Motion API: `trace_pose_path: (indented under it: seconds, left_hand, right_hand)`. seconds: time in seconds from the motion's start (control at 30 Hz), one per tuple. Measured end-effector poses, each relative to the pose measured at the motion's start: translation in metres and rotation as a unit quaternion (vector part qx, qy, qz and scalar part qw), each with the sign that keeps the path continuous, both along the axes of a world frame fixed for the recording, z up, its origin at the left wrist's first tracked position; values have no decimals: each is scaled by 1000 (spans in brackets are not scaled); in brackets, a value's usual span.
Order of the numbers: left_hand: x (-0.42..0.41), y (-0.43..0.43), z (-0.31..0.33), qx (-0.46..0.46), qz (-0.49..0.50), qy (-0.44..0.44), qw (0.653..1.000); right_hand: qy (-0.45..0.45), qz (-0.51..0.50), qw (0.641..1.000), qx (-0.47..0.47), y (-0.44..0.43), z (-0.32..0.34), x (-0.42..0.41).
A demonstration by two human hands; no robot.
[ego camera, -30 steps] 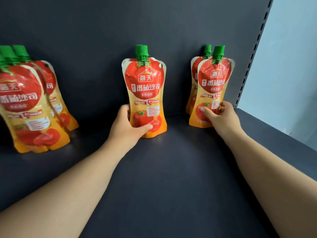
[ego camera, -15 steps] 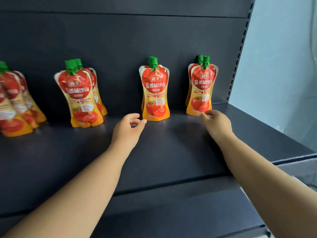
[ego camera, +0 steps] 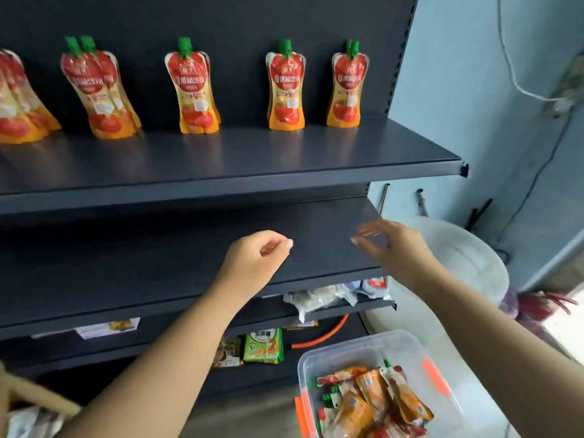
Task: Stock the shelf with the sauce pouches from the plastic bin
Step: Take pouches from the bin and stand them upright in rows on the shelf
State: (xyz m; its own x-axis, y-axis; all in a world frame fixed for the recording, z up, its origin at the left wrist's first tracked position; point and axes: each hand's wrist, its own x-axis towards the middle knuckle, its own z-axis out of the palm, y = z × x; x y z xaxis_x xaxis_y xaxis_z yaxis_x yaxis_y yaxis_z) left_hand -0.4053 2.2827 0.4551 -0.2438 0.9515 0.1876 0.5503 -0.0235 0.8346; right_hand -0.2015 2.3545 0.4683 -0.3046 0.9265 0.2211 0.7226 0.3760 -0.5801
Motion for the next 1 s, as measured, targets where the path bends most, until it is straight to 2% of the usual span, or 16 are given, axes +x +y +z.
trace_pose_path:
  seconds: [0.13,0.3,0.5,0.73,0.87,1.0]
  left_hand:
    - [33,-45,-40,-65,-10,17,998]
    - [74,-64,-91,-138,7,18,990]
    - [128,-60,-159,-219,55,-11,974]
    - [212,-56,-260,-312,198,-96,924]
    - [238,-63,-317,-347,229,-103,904]
    - [246,-67,-372,-374,244,-57,893]
  right_hand:
    - [-67,-17,995,-78,-51,-42,42]
    - [-140,-6,979,-149,-73,-87,90]
    - [-170,12,957,-233,-36,-167,154]
    - [-230,99,925,-284,39,-251,202]
    - [-226,116,906,-339,61,-311,196]
    - [-260,159,878,-370,59,-383,172]
